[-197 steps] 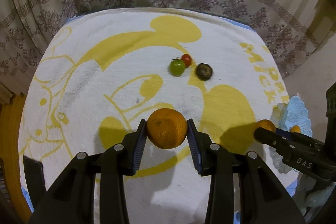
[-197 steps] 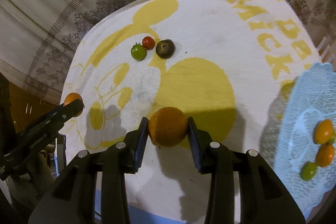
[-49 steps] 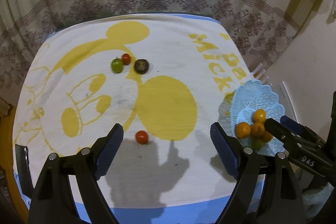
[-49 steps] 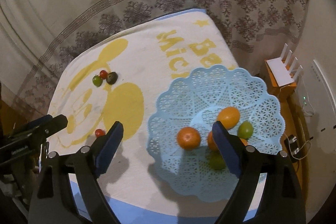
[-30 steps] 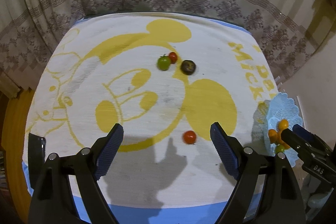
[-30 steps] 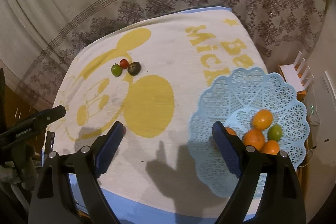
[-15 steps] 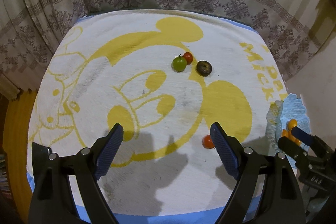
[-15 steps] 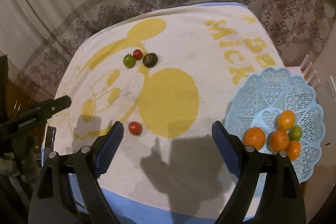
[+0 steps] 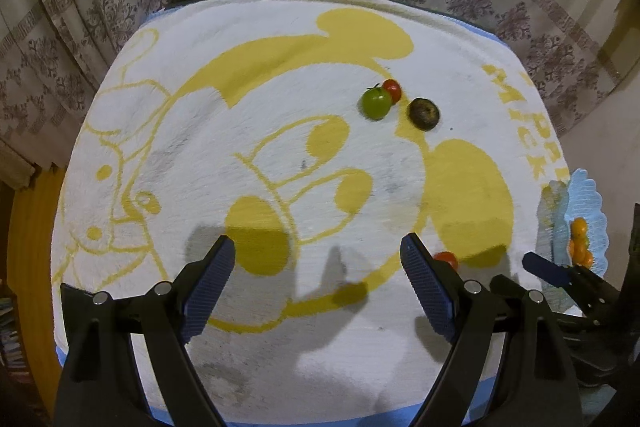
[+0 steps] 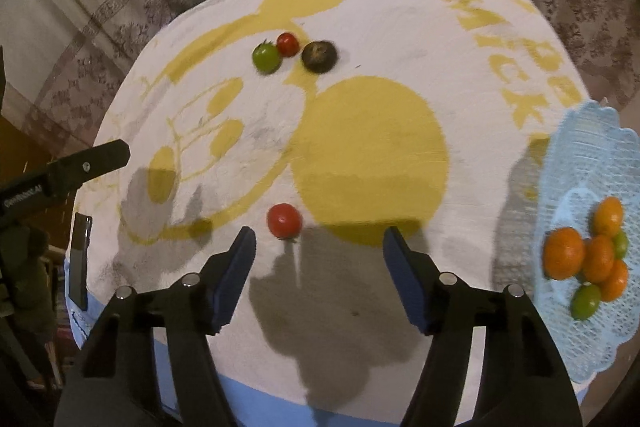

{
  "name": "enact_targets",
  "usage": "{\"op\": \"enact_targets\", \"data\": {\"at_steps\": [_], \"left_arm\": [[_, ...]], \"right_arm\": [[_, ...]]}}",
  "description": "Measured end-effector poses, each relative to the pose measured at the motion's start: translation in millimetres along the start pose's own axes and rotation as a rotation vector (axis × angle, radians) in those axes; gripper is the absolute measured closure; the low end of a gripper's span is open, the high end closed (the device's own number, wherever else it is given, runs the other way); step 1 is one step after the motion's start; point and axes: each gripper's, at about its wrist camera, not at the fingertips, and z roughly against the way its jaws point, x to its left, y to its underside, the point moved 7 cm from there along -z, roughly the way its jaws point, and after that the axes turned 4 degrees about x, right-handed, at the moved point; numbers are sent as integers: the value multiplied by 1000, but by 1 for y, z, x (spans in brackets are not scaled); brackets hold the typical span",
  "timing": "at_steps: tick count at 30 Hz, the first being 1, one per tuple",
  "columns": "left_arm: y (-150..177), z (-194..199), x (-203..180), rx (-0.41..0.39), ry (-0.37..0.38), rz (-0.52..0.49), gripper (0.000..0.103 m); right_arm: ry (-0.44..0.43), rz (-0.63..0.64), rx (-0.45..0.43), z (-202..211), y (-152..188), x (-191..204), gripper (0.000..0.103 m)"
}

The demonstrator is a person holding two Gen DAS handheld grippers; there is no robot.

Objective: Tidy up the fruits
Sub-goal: 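Move both open tools back toward the remaining tomatoes on the towel, then grasp the red cherry tomato with the right tool while the left tool grasps the green tomato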

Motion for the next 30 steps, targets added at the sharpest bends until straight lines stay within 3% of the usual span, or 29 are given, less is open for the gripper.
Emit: {"op": "enact_targets", "data": {"at_steps": [3, 14, 16, 22, 24, 30], "left_arm": [[-2, -4, 7, 9, -1, 1, 19], [-14, -26, 23, 41, 7, -10, 19], [-18, -31, 22, 47, 10, -16, 19], [-32, -48, 16, 61, 17, -47, 19], [-37, -53, 12, 64, 22, -56, 19], [-53, -70, -2, 66, 35, -105, 19]], "right_arm": [[-7, -2, 29, -16, -2, 5, 49], [8, -5, 90, -50, -1, 13, 60], [11, 1, 97, -54, -1, 15, 65], [43, 44, 95, -61, -4, 21, 65], [57, 49, 94, -61, -4, 20, 71], [37, 7, 89, -58, -7, 18, 77]]}}
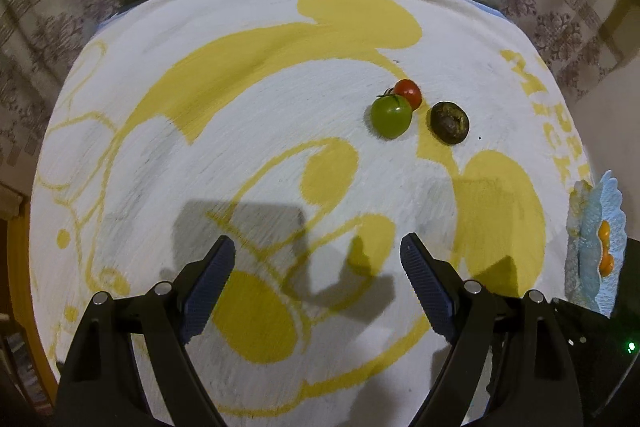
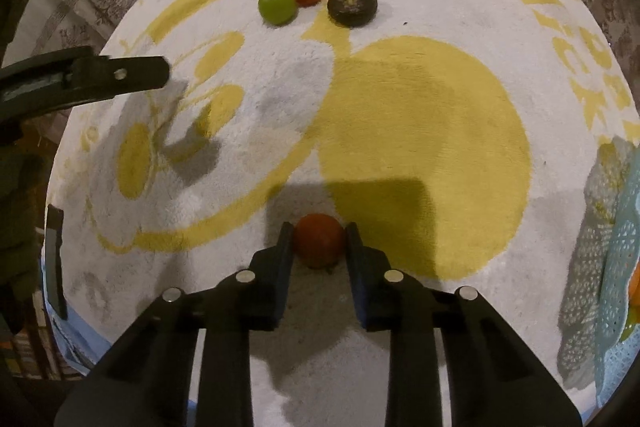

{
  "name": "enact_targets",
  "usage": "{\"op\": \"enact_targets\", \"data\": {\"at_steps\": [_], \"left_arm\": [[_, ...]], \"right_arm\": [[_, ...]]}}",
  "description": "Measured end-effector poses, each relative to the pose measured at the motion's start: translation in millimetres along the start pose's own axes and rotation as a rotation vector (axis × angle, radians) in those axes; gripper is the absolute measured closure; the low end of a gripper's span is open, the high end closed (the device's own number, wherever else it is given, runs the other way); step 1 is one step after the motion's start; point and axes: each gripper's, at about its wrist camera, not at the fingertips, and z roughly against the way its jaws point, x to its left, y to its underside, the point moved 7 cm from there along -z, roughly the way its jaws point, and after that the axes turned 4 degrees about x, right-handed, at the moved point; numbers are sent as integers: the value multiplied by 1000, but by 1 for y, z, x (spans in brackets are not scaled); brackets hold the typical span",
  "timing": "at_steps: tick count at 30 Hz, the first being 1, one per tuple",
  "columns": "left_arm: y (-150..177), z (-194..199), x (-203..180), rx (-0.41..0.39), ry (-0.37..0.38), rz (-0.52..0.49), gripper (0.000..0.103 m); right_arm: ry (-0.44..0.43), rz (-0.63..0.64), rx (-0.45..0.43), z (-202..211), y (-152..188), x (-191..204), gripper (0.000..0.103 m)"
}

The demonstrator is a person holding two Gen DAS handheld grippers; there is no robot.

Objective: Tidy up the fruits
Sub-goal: 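Grasp the red cherry tomato with the right tool while the left tool grasps the green tomato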

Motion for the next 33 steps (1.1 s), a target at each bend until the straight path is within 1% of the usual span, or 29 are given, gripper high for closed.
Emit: {"op": "enact_targets", "data": {"at_steps": [9, 13, 14, 16, 19, 23, 25, 27, 30, 33], "left_arm": [[-30, -18, -22, -24, 23, -72, 19], [-48, -26, -30, -39, 40, -98, 22], [-51, -29, -32, -40, 45, -102, 24], [-59, -34, -34, -33, 59, -105, 28], [-67, -42, -37, -27, 78, -108, 29], [-73, -55, -39, 10, 114, -98, 44], [-75, -58, -40, 19, 124, -96, 49], [-78, -60, -41, 20, 132, -101, 52], [-81, -61, -45, 17, 141, -118, 52], [-83, -63, -50, 19, 147, -137, 61]], "right_arm": [[-4, -38, -25, 18, -4, -4, 77], [2, -56, -28, 22, -2, -10, 77], [4, -59, -27, 23, -2, -12, 77], [6, -68, -24, 23, -1, -13, 77], [8, -75, -18, 23, 2, -16, 77], [9, -77, -13, 22, 4, -15, 77], [14, -75, -16, 23, 4, -14, 77], [15, -77, -19, 25, 3, -14, 77], [17, -82, -21, 26, 4, -14, 77], [16, -80, -20, 27, 4, -13, 77]]}}
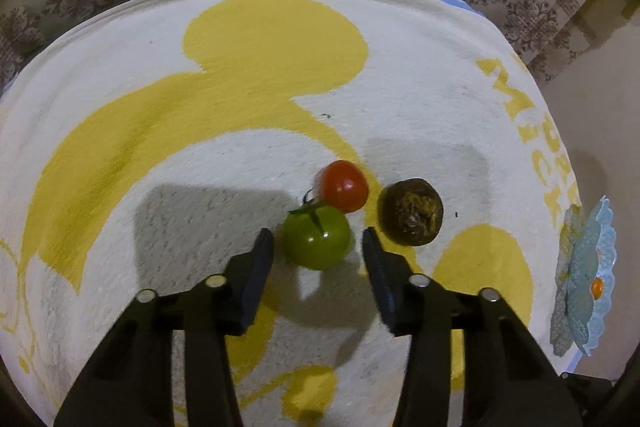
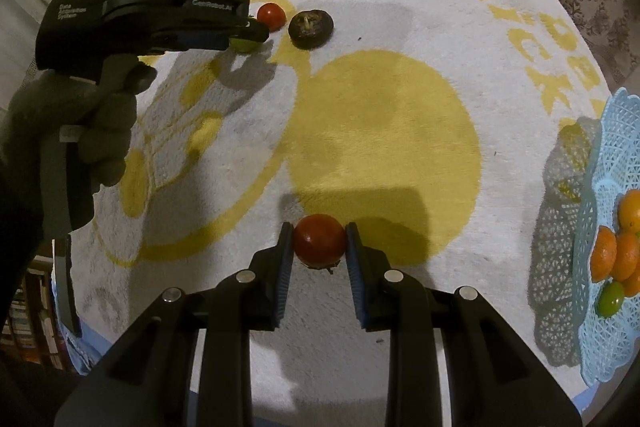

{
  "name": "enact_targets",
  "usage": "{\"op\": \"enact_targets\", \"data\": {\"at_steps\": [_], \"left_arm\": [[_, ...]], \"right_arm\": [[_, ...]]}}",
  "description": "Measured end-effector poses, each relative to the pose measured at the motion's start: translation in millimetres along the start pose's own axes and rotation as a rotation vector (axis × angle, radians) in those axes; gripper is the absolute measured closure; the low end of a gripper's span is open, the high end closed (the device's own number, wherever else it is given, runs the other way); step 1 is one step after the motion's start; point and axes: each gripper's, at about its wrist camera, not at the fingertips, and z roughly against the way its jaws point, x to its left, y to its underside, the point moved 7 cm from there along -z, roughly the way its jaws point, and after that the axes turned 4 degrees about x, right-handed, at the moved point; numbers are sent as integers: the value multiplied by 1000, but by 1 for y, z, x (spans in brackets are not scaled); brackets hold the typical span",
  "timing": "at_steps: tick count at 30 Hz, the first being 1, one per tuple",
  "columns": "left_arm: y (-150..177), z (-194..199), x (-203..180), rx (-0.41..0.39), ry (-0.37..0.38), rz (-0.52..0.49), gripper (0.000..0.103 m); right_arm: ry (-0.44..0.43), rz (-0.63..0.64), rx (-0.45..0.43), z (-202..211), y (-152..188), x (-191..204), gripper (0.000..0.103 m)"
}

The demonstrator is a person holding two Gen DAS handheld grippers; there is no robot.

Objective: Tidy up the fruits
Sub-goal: 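Grasp the red cherry tomato with the right tool while the left tool grasps the green tomato, then carry the green tomato in the left tool over the basket while the right tool carries its red tomato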

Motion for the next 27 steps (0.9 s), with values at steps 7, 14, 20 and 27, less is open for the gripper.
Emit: {"op": "enact_targets", "data": {"at_steps": [7, 14, 20, 27], "left_arm": [[4, 3, 2, -9, -15, 9, 70], [26, 20, 6, -7, -22, 54, 70], [51, 45, 0, -30, -49, 72, 70], [77, 76, -17, -61, -84, 80, 70]], "right_arm": [[-8, 9, -12, 6, 3, 1, 77], [-32, 18, -34, 16, 3, 0, 77], [-69, 30, -53, 30, 3, 1, 77], [-95, 55, -90, 57, 7, -5, 77]]}}
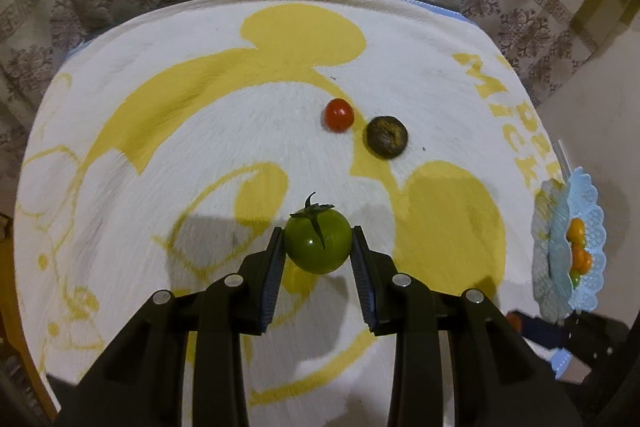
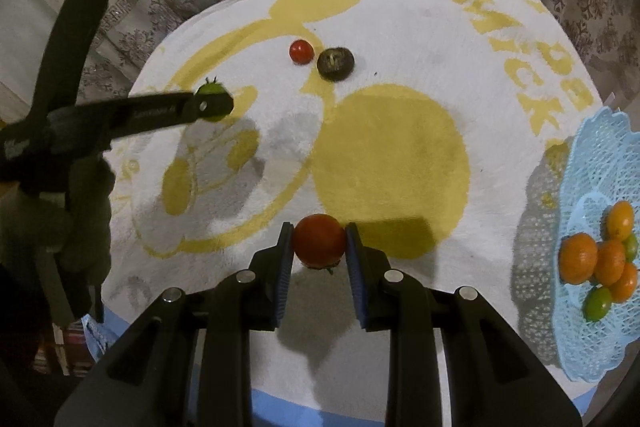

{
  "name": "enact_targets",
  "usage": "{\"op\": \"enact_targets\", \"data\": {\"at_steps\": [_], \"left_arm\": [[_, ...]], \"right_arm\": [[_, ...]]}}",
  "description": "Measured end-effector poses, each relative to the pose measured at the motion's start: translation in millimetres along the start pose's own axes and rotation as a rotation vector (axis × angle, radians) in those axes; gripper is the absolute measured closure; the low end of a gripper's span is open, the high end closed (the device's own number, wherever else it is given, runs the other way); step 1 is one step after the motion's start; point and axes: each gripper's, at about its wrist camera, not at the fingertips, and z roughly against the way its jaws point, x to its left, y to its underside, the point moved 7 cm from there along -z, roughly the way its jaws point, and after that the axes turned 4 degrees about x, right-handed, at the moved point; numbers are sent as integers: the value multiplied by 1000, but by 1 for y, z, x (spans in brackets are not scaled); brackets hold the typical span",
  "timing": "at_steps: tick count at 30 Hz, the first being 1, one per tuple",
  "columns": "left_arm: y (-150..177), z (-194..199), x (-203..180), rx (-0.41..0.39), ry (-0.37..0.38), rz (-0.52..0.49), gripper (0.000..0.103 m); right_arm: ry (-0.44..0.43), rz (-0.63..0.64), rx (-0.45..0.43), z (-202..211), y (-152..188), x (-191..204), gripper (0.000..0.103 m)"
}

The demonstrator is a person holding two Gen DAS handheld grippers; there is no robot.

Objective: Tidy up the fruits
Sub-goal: 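Carry the green tomato in the left tool over the basket while the right tool carries its red tomato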

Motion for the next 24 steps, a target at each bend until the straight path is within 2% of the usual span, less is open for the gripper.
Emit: {"op": "enact_targets", "data": {"at_steps": [9, 24], "left_arm": [[22, 45, -26, -62, -25, 17, 70], [27, 102, -85, -180, -55, 4, 70]], "right_arm": [[-22, 39, -54, 32, 1, -5, 77], [-29, 64, -160, 94, 2, -40, 77]]}}
